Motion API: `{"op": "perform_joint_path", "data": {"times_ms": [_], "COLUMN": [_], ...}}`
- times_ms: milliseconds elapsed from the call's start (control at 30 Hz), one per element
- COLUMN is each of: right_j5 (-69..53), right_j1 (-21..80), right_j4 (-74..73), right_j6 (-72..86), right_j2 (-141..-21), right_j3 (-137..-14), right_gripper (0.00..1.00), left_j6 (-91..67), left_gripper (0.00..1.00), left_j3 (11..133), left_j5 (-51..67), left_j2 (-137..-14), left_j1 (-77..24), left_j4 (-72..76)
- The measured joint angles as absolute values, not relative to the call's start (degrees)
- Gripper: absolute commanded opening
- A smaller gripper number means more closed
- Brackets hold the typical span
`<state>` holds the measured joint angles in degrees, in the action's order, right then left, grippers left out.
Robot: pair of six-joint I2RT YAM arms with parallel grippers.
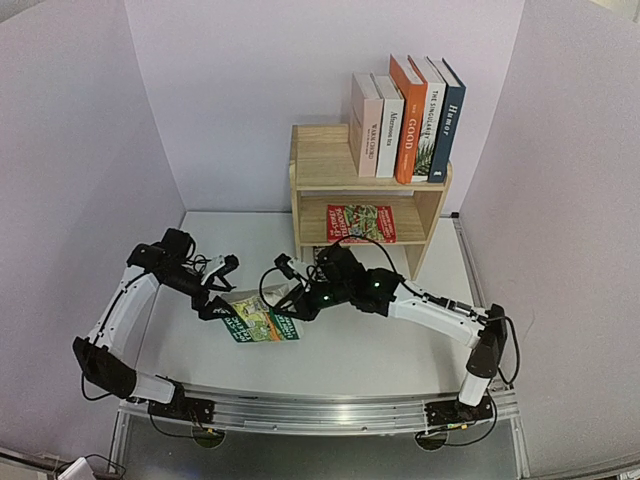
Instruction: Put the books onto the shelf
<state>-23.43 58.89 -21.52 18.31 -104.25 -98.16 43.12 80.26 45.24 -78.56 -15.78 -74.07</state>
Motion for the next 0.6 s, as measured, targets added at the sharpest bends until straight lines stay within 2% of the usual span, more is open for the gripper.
{"op": "perform_joint_path", "data": {"times_ms": [200, 233, 367, 467, 600], "right_j5": [-27.59, -28.14, -29.99, -30.36, -30.54], "right_j1": [58.85, 58.85, 58.82, 58.54, 58.01], "right_j4": [-25.82, -26.27, -27.56, -27.97, -28.38], "right_j6": [14.14, 13.51, 11.90, 10.86, 9.97], "right_j2": [-105.50, -105.60, -105.67, -105.67, -105.67], "right_j3": [-104.44, -105.06, -106.43, -106.67, -106.88], "right_gripper": [0.00, 0.00, 0.00, 0.00, 0.00], "left_j6": [50.65, 51.33, 53.35, 53.75, 54.66], "left_gripper": [0.97, 0.92, 0.63, 0.45, 0.27], "left_j3": [84.12, 84.39, 84.83, 86.56, 88.46], "left_j5": [45.04, 45.11, 46.04, 48.03, 51.49], "left_j2": [-78.00, -78.00, -78.41, -79.53, -80.94], "left_j1": [-22.25, -22.41, -22.88, -23.58, -24.01], "left_j4": [-76.10, -76.10, -76.92, -77.87, -78.12]}}
